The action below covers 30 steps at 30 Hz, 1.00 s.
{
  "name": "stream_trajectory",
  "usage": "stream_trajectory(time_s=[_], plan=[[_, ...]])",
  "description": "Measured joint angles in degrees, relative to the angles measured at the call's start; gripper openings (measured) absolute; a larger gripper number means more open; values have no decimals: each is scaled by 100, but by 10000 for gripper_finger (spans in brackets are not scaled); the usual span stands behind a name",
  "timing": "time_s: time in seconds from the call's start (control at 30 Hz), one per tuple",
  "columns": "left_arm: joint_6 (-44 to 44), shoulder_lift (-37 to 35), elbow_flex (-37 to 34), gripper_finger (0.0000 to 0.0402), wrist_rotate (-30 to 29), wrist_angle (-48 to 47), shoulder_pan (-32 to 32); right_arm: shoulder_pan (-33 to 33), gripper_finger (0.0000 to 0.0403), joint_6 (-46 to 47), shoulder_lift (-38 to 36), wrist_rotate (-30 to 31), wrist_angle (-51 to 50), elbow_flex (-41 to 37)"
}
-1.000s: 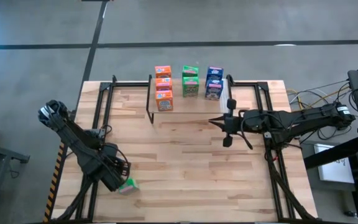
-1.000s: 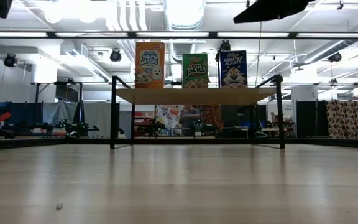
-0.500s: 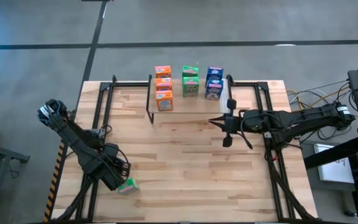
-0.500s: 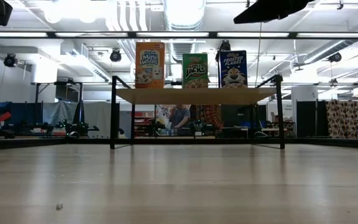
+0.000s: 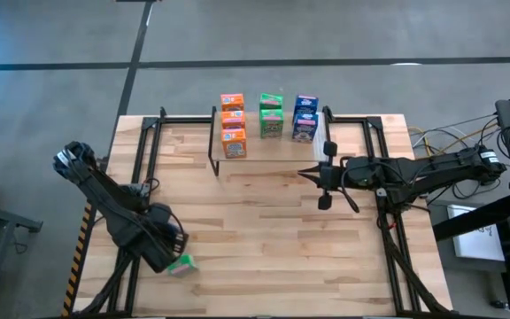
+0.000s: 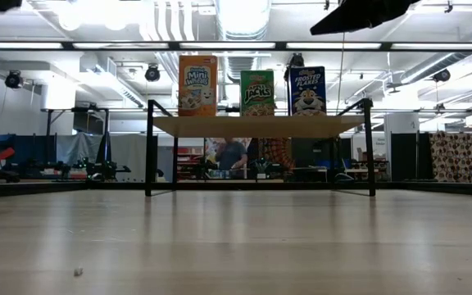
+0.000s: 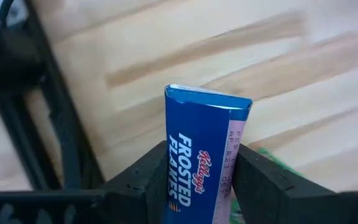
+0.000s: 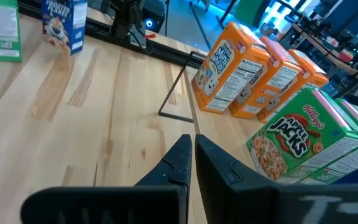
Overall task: Stack cereal on shelf
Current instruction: Put the blue cereal box aligned with the other blue cereal box on the shelf
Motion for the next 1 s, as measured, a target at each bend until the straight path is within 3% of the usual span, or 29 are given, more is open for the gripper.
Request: stream_trajectory(time_s=[0.17,0.33,0.47,0.67,0.83,1.0], plan=[[477,3,614,139,-1065,-266,29,0,12,-10,-17,-2,-80,-2],[1649,118,1287,139,-2891,-64,73,8,12,-2,-71,-2,-220,-8],[2756,203,1766,139,-3758,136,276,63,12,49,-173,-13,-304,-48],[5045,287,2208,139,-4187,872,894,125,12,-65,-502,-326,-192,-267],[7355,321,2268,139,-4150,2080,1534,125,12,-283,-859,-981,327,-534],[9398,321,2264,139,-3881,3183,2089,125,12,-318,-1106,-1056,398,-679]])
